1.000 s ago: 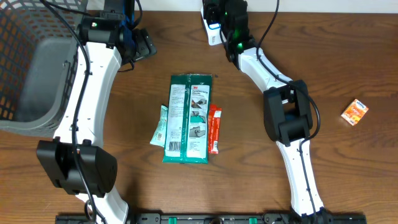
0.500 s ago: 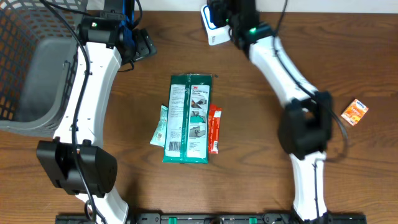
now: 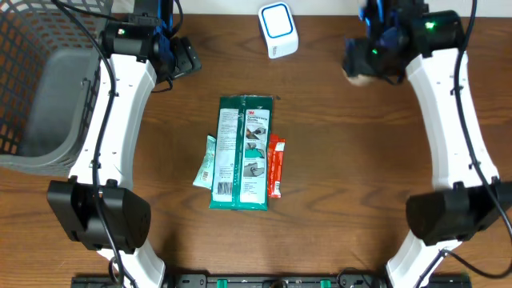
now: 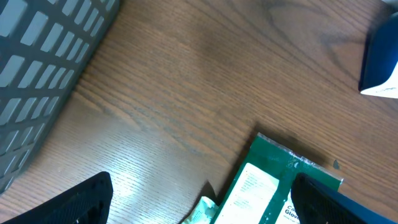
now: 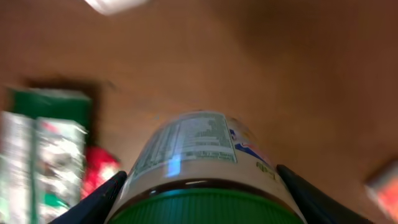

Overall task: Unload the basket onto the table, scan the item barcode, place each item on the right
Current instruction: 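Carry the jar right and set it beside the tissue pack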

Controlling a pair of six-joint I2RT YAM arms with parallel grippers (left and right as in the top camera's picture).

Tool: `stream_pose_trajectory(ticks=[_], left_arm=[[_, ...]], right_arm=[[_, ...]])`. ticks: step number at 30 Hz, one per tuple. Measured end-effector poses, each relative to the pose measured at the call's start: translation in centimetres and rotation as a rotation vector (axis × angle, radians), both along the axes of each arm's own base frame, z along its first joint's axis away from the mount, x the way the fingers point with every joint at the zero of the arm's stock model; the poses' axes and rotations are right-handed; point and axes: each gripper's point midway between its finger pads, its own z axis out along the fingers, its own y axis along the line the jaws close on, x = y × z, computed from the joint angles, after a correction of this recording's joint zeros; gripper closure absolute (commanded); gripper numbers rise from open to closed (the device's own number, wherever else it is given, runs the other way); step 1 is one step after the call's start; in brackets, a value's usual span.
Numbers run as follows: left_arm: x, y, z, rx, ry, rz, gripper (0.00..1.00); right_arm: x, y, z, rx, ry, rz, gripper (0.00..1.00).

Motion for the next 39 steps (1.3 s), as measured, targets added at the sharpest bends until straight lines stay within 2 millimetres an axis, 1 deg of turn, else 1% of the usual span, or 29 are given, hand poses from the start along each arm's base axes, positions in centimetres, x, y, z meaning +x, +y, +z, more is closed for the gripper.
stream_pose_trajectory(ticks=[3, 7, 10, 12, 14, 20, 23, 27, 31, 32, 33, 35, 37, 39], left_arm=[[0.0, 0.0, 0.0, 0.000, 0.000, 0.000, 0.09], [0.0, 0.0, 0.0, 0.000, 0.000, 0.000, 0.08], [0.0, 0.0, 0.0, 0.000, 0.000, 0.000, 0.09], [0.0, 0.0, 0.0, 0.000, 0.000, 0.000, 0.09], [0.0, 0.0, 0.0, 0.000, 0.000, 0.000, 0.08], [0.0, 0.0, 0.0, 0.000, 0.000, 0.000, 0.09], [0.0, 0.0, 0.0, 0.000, 0.000, 0.000, 0.08], [0.0, 0.0, 0.0, 0.000, 0.000, 0.000, 0.09], [0.0, 0.0, 0.0, 0.000, 0.000, 0.000, 0.09], [0.0, 0.0, 0.0, 0.000, 0.000, 0.000, 0.09], [0.0, 0.0, 0.0, 0.000, 0.000, 0.000, 0.09], [0.0, 0.0, 0.0, 0.000, 0.000, 0.000, 0.08], [0.0, 0.0, 0.0, 0.000, 0.000, 0.000, 0.09], [0.0, 0.0, 0.0, 0.000, 0.000, 0.000, 0.08]], right_arm=[[-1.0, -2.3, -3.6, -0.017, 0.113, -0.041, 0.99], [-2.2, -4.4, -7.9, -0.023, 0.208, -0.086, 0.99], [-2.8, -6.1, -10.7, -0.023, 0.249, -0.120, 0.99], [-3.1, -7.5, -12.5, -0.019, 0.265, -0.152, 0.99], [-3.2, -8.8, -13.7, -0.015, 0.265, -0.184, 0.99], [-3.8, -13.4, -17.5, -0.001, 0.242, -0.299, 0.99], [-4.5, -15.5, -19.1, 0.008, 0.237, -0.362, 0.99], [-5.8, -17.9, -20.5, 0.020, 0.246, -0.442, 0.99], [-6.6, -20.2, -20.9, 0.028, 0.241, -0.507, 0.99], [-6.8, -20.8, -20.9, 0.030, 0.240, -0.523, 0.97], [-7.0, -21.3, -20.9, 0.031, 0.239, -0.537, 0.91], [-7.3, -22.1, -20.9, 0.034, 0.239, -0.557, 0.74], [-7.5, -22.7, -20.9, 0.036, 0.239, -0.574, 0.63], [-7.7, -23.1, -20.9, 0.037, 0.239, -0.585, 0.48]])
